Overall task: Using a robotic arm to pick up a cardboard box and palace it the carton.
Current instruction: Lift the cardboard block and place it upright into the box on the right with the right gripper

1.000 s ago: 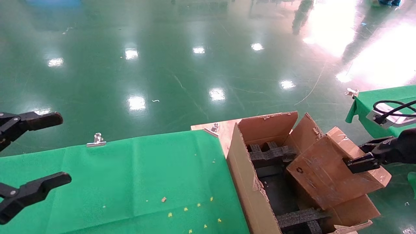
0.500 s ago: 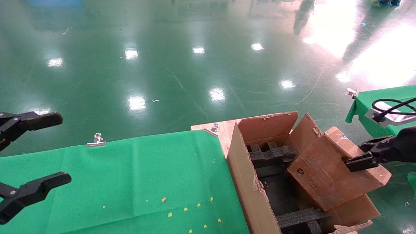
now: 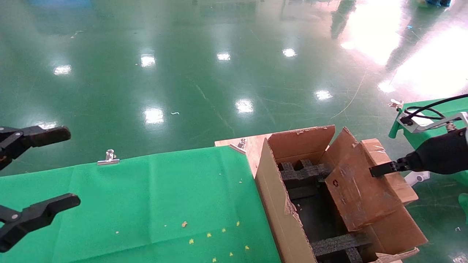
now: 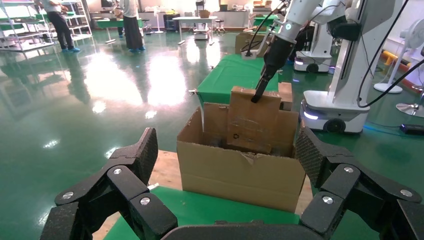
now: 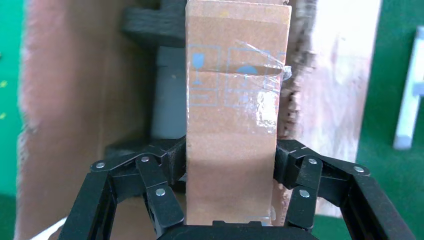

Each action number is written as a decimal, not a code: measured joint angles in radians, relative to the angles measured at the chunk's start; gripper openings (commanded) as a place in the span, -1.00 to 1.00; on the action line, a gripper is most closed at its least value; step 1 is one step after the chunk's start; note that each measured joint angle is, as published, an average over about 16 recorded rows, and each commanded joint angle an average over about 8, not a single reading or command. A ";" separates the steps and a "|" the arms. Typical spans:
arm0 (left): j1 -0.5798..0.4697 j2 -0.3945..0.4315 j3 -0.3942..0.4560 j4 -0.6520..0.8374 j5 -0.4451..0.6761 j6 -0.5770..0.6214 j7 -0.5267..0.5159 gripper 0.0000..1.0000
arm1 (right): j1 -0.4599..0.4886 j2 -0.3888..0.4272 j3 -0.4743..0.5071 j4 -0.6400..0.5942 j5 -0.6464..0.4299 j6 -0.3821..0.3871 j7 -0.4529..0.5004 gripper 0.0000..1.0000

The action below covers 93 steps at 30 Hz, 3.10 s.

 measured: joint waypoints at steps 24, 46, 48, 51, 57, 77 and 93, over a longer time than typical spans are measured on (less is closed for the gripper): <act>0.000 0.000 0.000 0.000 0.000 0.000 0.000 1.00 | -0.101 -0.006 -0.064 0.201 -0.093 0.264 0.254 -1.00; 0.000 0.000 0.000 0.000 0.000 0.000 0.000 1.00 | -0.343 -0.130 -0.041 0.059 0.005 0.389 0.160 -1.00; 0.000 0.000 0.000 0.000 0.000 0.000 0.000 1.00 | -0.364 -0.145 -0.036 0.034 0.017 0.390 0.144 -1.00; 0.000 0.000 0.000 0.000 0.000 0.000 0.000 1.00 | -0.396 -0.167 -0.028 -0.005 0.035 0.387 0.118 -1.00; 0.000 0.000 0.000 0.000 0.000 0.000 0.000 1.00 | -0.450 -0.212 -0.012 -0.088 0.068 0.374 0.068 -1.00; 0.000 0.000 0.000 0.000 0.000 0.000 0.000 1.00 | -0.504 -0.270 0.013 -0.195 0.110 0.342 0.004 1.00; 0.000 0.000 0.000 0.000 0.000 0.000 0.000 1.00 | -0.485 -0.260 0.012 -0.180 0.105 0.341 0.006 1.00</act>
